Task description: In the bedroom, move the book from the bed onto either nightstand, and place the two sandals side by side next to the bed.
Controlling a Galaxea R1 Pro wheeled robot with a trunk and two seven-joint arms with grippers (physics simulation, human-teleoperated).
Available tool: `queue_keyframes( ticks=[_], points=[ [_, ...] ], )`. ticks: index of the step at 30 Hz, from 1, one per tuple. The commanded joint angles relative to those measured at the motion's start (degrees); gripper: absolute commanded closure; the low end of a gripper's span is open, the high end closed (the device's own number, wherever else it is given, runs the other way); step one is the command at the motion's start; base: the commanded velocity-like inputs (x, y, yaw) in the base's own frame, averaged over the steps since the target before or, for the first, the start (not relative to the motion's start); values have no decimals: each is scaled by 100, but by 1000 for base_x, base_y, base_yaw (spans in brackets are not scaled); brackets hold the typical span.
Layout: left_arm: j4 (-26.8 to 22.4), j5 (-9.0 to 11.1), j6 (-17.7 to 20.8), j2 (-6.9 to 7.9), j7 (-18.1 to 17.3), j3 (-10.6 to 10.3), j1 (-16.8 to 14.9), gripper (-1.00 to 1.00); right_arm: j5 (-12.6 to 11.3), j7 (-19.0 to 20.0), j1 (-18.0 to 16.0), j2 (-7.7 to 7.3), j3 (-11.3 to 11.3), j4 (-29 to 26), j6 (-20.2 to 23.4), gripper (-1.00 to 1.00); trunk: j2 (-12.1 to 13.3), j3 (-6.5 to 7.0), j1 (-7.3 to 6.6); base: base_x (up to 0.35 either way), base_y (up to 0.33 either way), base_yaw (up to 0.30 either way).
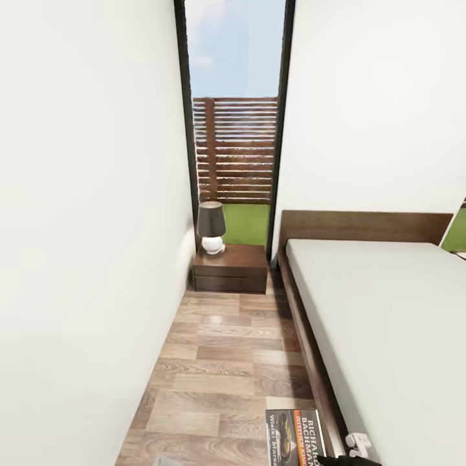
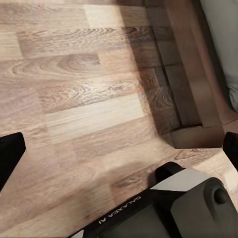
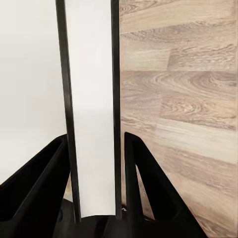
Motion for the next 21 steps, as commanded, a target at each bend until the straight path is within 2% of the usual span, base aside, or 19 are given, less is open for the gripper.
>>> queue_keyframes(
  ticks=[1,5,13,21],
  points=[
    [6,56,-21,6,-6,-48,-5,-100,-38,24,-4,0,-28,-2,59,100,-4,-7,4,326,0,0],
    [6,56,-21,3,-6,-48,-5,-100,-38,25,-4,0,-28,-2,63,100,-4,-7,4,326,0,-15],
    [6,56,-21,7,-6,-48,-5,-100,-38,25,-4,0,-28,-2,65,100,-4,-7,4,326,0,-189],
    [6,55,-21,7,-6,-48,-5,-100,-38,25,-4,0,-28,-2,65,100,-4,-7,4,326,0,-21]
  ],
)
